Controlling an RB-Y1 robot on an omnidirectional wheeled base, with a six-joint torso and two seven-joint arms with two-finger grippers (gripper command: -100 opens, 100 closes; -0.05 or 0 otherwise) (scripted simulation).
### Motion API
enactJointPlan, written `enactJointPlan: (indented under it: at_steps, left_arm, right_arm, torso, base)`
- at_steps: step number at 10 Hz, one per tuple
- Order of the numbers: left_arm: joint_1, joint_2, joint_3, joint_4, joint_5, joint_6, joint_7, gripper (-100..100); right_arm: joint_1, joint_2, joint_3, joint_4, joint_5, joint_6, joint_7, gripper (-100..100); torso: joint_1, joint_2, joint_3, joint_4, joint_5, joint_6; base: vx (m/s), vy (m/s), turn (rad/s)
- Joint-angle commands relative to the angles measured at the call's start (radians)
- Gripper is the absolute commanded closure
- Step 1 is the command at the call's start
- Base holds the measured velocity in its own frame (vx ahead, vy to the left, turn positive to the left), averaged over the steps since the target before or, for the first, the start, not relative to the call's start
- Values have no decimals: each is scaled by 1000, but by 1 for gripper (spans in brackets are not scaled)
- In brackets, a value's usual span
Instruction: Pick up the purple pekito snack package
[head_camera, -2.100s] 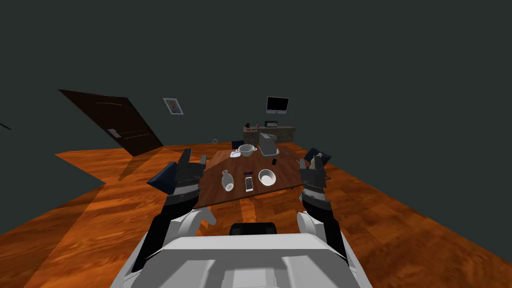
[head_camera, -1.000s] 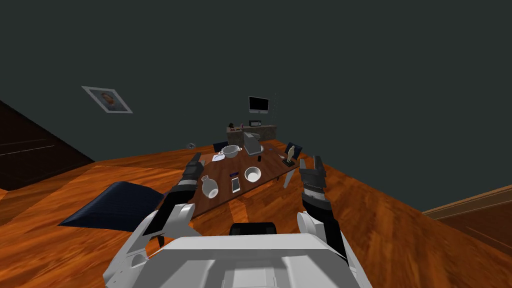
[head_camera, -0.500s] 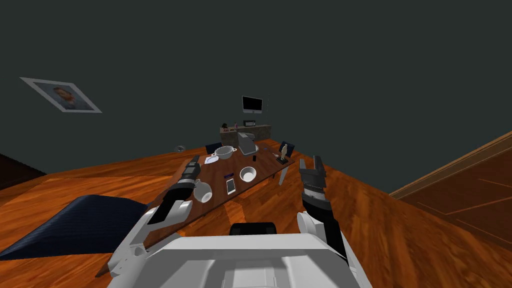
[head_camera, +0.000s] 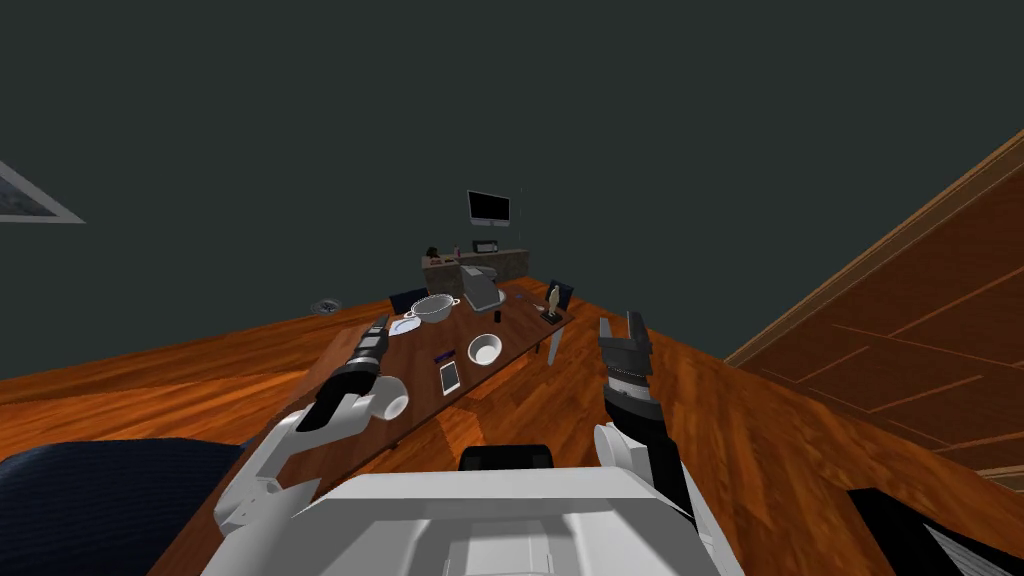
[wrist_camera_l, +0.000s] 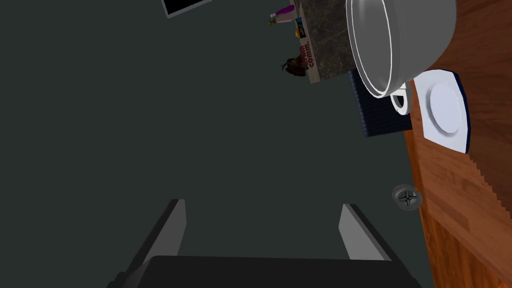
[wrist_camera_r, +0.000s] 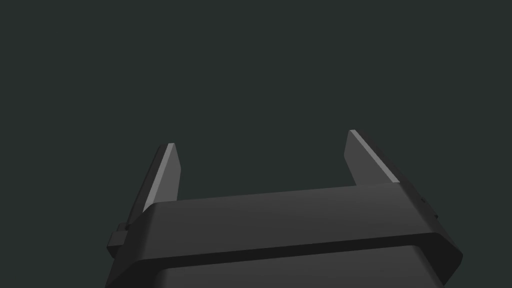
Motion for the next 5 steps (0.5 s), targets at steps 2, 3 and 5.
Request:
enactJointPlan:
  at_steps: [2, 3, 5]
  left_arm:
    - [-55, 19, 63, 69, -21, 78, 6, -100]
    - [-55, 19, 63, 77, -21, 104, 6, -100]
    - [-87, 32, 106, 125, -33, 164, 11, -100]
  right_arm:
    - [0, 0, 0, 0, 0, 0, 0, 0]
    - [0, 0, 0, 0, 0, 0, 0, 0]
    - [0, 0, 0, 0, 0, 0, 0, 0]
  torso:
    - [0, 0, 0, 0, 0, -1]
    - [0, 0, 0, 0, 0, 0]
    - [0, 0, 0, 0, 0, 0]
  base:
    - [-9, -10, -212]
    - [-8, -5, -152]
    - [-8, -6, -216]
